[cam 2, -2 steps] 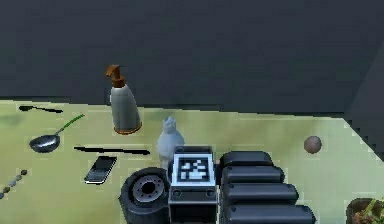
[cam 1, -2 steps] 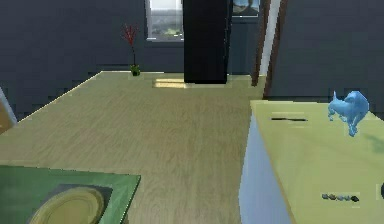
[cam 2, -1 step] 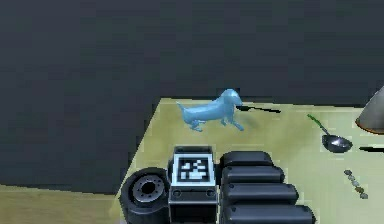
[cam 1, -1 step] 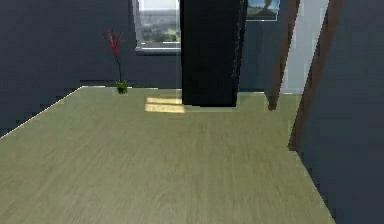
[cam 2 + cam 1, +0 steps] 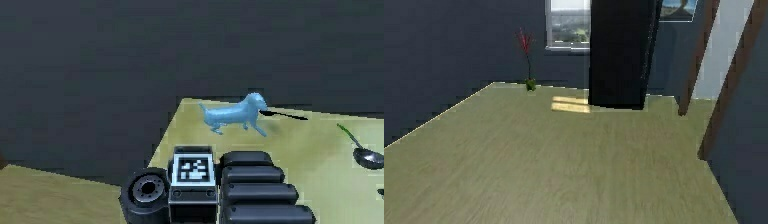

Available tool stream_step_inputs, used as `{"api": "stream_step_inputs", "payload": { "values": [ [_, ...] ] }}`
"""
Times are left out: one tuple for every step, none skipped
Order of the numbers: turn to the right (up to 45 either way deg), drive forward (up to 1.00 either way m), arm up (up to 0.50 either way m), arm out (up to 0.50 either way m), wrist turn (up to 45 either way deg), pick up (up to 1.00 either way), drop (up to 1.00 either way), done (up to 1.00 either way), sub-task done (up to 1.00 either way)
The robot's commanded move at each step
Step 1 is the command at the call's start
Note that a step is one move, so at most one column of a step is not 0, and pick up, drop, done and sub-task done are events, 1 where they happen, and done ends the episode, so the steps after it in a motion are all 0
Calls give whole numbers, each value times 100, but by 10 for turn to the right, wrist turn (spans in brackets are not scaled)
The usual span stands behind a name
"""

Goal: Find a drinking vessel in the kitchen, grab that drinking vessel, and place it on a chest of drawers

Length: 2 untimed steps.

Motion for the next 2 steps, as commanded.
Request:
{"api": "stream_step_inputs", "payload": {
  "values": [
    [0, 20, 0, 0, 0, 0, 0, 0, 0],
    [270, 0, 0, 0, 0, 0, 0, 0, 0]
  ]
}}
